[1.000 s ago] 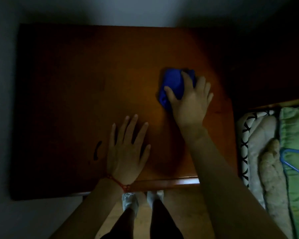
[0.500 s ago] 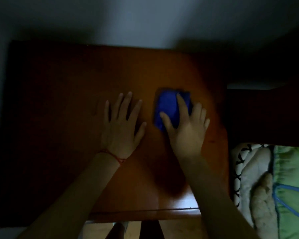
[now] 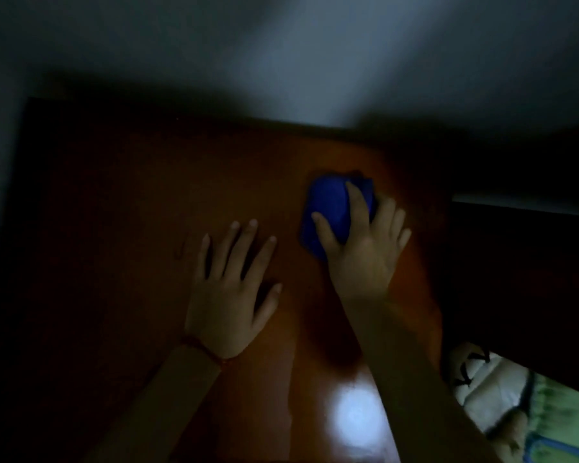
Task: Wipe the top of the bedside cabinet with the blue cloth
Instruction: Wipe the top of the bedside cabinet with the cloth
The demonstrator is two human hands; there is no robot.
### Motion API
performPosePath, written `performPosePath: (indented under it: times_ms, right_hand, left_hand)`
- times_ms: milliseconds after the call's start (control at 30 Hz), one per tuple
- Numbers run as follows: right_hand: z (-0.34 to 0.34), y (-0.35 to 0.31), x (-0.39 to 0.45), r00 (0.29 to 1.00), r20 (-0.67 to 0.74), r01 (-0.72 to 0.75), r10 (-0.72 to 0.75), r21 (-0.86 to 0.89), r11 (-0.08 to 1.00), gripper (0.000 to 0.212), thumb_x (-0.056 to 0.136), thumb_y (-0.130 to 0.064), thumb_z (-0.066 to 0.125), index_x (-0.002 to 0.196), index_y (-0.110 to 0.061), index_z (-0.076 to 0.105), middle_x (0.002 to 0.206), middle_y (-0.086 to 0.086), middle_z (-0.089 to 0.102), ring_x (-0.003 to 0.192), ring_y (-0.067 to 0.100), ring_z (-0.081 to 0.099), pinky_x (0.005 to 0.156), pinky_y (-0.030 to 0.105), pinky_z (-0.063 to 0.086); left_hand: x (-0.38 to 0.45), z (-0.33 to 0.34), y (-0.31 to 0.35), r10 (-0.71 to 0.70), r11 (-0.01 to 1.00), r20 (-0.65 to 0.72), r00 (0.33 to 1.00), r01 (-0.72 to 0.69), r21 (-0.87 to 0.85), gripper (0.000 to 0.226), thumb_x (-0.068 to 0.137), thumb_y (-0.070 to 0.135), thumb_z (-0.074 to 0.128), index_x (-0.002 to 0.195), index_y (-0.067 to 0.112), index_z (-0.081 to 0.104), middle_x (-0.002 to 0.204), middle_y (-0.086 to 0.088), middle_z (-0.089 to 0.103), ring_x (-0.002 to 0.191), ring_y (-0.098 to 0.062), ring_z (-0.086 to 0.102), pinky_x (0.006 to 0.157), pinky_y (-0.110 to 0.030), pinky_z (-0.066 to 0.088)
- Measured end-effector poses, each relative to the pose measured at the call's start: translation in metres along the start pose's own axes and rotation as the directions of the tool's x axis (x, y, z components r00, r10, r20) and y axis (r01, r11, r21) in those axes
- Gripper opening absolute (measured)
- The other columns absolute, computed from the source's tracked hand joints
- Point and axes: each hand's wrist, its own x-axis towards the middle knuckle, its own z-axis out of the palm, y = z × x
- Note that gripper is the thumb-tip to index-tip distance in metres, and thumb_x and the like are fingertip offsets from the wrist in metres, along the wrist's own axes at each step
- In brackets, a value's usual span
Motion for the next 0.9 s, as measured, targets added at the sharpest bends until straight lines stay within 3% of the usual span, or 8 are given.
performPosePath:
  times_ms: [133, 300, 433, 533, 600, 767, 900]
  right_hand:
    - [0.009, -0.014, 0.061, 0.999, 0.004, -0.041, 0.041, 0.013, 0.999, 0.056, 0.083, -0.047, 0.057, 0.126, -0.011, 0.050, 0.121, 0.024, 0.050, 0.106, 0.039, 0.046, 0.085, 0.044, 0.035]
    - [0.004, -0.007, 0.047, 1.000, 0.021, -0.023, 0.023, -0.013, 1.000, 0.058, 0.083, -0.051, 0.053, 0.128, -0.014, 0.048, 0.123, 0.023, 0.049, 0.107, 0.037, 0.045, 0.086, 0.045, 0.035]
    - [0.010, -0.033, 0.051, 0.989, 0.019, -0.144, 0.143, 0.067, 0.987, 0.058, 0.082, -0.045, 0.058, 0.129, -0.014, 0.047, 0.127, 0.023, 0.046, 0.110, 0.038, 0.043, 0.088, 0.044, 0.033]
    - [0.011, -0.044, 0.050, 0.991, 0.130, -0.034, 0.024, 0.076, 0.996, 0.057, 0.085, -0.048, 0.054, 0.132, -0.017, 0.043, 0.130, 0.018, 0.043, 0.111, 0.032, 0.040, 0.090, 0.042, 0.031]
    - [0.007, -0.029, 0.053, 0.992, 0.107, 0.058, -0.061, 0.028, 0.998, 0.057, 0.084, -0.052, 0.052, 0.129, -0.017, 0.047, 0.124, 0.019, 0.048, 0.107, 0.033, 0.044, 0.085, 0.040, 0.032]
    - [0.015, -0.038, 0.054, 0.993, -0.010, -0.119, 0.120, 0.054, 0.991, 0.056, 0.081, -0.045, 0.059, 0.125, -0.011, 0.051, 0.122, 0.026, 0.049, 0.105, 0.041, 0.047, 0.085, 0.045, 0.035]
    - [0.018, -0.047, 0.061, 0.998, 0.048, 0.049, -0.050, 0.022, 0.999, 0.056, 0.083, -0.047, 0.057, 0.128, -0.013, 0.049, 0.125, 0.021, 0.049, 0.109, 0.036, 0.045, 0.085, 0.040, 0.031]
  left_hand:
    - [0.001, 0.000, 0.000, -0.012, 1.000, 0.018, 1.000, 0.012, 0.006, 0.055, 0.086, 0.042, 0.045, 0.134, 0.015, 0.041, 0.140, -0.017, 0.042, 0.131, -0.033, 0.031, 0.107, -0.052, 0.016]
    - [0.002, -0.002, -0.001, -0.024, 0.999, 0.025, 0.999, 0.025, -0.026, 0.055, 0.086, 0.042, 0.045, 0.135, 0.017, 0.040, 0.142, -0.015, 0.040, 0.132, -0.032, 0.030, 0.109, -0.051, 0.014]
    - [0.010, -0.006, -0.013, -0.060, 0.998, 0.031, 0.998, 0.060, 0.003, 0.056, 0.086, 0.043, 0.044, 0.136, 0.018, 0.038, 0.143, -0.016, 0.039, 0.133, -0.032, 0.027, 0.108, -0.052, 0.012]
    - [0.013, -0.007, -0.022, -0.057, 0.998, 0.022, 0.998, 0.056, 0.017, 0.055, 0.086, 0.044, 0.043, 0.134, 0.018, 0.040, 0.142, -0.018, 0.040, 0.133, -0.033, 0.027, 0.107, -0.053, 0.012]
    - [0.015, -0.007, -0.024, -0.047, 0.999, 0.032, 0.998, 0.047, 0.004, 0.055, 0.086, 0.044, 0.042, 0.134, 0.018, 0.039, 0.142, -0.018, 0.040, 0.133, -0.034, 0.027, 0.106, -0.054, 0.013]
    - [0.015, -0.007, -0.024, -0.022, 1.000, 0.029, 0.999, 0.022, 0.005, 0.055, 0.085, 0.043, 0.044, 0.133, 0.017, 0.043, 0.142, -0.018, 0.041, 0.133, -0.035, 0.028, 0.106, -0.055, 0.014]
    - [0.014, -0.007, -0.025, -0.007, 1.000, 0.032, 0.999, 0.007, -0.011, 0.054, 0.086, 0.042, 0.045, 0.132, 0.014, 0.048, 0.142, -0.019, 0.040, 0.133, -0.035, 0.028, 0.106, -0.056, 0.014]
